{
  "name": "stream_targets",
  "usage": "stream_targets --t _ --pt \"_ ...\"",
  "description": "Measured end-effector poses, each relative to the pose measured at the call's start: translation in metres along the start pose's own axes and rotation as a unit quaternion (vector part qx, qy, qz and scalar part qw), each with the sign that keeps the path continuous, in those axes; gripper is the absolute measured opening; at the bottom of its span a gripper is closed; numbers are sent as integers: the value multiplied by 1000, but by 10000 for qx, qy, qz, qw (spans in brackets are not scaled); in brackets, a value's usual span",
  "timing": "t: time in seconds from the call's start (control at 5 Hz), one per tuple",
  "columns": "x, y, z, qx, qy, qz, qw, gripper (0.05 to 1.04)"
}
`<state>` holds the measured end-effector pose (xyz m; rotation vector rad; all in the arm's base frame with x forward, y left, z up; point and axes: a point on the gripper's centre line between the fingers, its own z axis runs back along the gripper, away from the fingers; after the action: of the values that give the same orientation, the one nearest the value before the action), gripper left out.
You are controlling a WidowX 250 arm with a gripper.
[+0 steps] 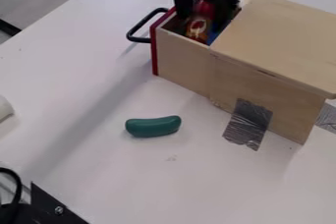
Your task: Take the red bottle out of the drawer and put it on the left side of the green object
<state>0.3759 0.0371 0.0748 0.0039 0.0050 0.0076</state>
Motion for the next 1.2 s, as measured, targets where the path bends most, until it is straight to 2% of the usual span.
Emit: stream_targets --t 0.4,0.6,0.8,1.0,1.2 --pt "-3 13 -4 16 41 145 9999 995" --pt "-4 16 -4 16 41 183 9998 944" --pt "-7 20 -15 82 156 242 9996 654" --pt "-10 20 -16 92 196 281 9994 562" --pt "-15 19 -18 80 248 283 9993 562"
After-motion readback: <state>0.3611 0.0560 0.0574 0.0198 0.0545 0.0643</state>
